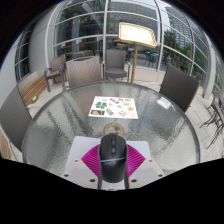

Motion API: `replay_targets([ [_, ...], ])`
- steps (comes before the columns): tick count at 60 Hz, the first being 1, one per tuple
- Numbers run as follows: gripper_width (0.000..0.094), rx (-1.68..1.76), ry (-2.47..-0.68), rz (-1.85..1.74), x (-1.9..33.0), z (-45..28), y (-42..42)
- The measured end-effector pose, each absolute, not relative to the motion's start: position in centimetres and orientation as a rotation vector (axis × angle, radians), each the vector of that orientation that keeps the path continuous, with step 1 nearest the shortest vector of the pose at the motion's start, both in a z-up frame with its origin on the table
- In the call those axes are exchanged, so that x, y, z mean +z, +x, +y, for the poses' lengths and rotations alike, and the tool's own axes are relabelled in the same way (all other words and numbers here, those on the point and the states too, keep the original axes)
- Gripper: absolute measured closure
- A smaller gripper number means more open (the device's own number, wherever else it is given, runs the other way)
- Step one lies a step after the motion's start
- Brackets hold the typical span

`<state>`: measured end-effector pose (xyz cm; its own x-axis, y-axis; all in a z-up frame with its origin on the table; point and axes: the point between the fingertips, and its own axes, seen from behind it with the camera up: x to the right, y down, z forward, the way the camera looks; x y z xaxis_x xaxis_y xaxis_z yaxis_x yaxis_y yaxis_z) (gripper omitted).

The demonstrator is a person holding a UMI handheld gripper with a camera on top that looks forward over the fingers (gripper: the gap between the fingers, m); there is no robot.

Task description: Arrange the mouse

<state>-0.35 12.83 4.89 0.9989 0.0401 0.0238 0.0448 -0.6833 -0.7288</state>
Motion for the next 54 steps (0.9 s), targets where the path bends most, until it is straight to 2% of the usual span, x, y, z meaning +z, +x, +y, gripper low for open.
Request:
replay_targets([
  [10,0.0618,0.024,-2.427,-0.024,-2.0,9.9,0.2],
  [12,0.0621,0.033,-2.381,-0.005,-1.7,10.5,0.2],
  [15,0.0574,0.045,-2.371,0.006,-1.9,10.5,0.1],
  [19,0.0511,0.030,-2.384,-0.017,-1.7,10.3,0.2],
  [26,0.0454,0.037,-2.400,-0.024,-1.8,10.3,0.1],
  [30,0.0310,0.050,-2.429,-0.057,-1.6,10.1,-0.4],
  [32,0.0251,0.032,-2.430,-0.081,-1.0,9.9,-0.3],
  [38,0.0244,-0.010,-2.379,-0.090,3.3,9.9,-0.6],
  [42,0.0152,0.006,-2.344,-0.079,6.6,9.6,-1.2],
  [46,0.0098,-0.003,-2.308,-0.074,9.9,8.9,-1.7],
  [54,0.0093,-0.013,-2.255,-0.058,15.7,6.2,-2.7],
])
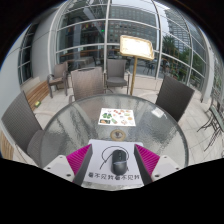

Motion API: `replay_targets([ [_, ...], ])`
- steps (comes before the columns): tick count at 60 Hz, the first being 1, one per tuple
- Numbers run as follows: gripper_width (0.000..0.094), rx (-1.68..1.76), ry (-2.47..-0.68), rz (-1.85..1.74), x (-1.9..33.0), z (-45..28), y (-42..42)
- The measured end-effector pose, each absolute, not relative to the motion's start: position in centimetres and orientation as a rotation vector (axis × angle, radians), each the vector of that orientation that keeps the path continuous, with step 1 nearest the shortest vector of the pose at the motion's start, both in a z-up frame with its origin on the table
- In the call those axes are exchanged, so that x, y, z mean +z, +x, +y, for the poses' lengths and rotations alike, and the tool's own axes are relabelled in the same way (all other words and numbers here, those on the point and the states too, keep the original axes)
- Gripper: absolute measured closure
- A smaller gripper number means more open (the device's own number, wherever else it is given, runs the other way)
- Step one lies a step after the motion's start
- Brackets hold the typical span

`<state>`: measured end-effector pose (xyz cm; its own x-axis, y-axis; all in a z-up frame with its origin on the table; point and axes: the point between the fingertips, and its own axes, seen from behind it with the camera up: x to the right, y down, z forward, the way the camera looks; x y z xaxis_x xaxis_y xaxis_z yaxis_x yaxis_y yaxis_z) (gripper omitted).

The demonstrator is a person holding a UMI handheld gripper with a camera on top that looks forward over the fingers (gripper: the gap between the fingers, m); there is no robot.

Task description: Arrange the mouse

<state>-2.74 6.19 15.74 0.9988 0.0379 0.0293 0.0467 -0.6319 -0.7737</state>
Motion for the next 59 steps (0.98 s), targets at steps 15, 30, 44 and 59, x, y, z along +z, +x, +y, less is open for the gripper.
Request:
replay_targets([
  [15,0.0093,-0.010,-2.214,0.018,21.5,-0.5,-4.3],
  [30,0.0095,-0.030,-2.209,0.050,22.4,-5.9,-5.3],
  [44,0.0093,-0.060,-2.209,0.022,23.7,-8.0,-6.2],
  [59,0.0095,-0.051,-2.188,0.026,24.9,-8.9,-7.1],
])
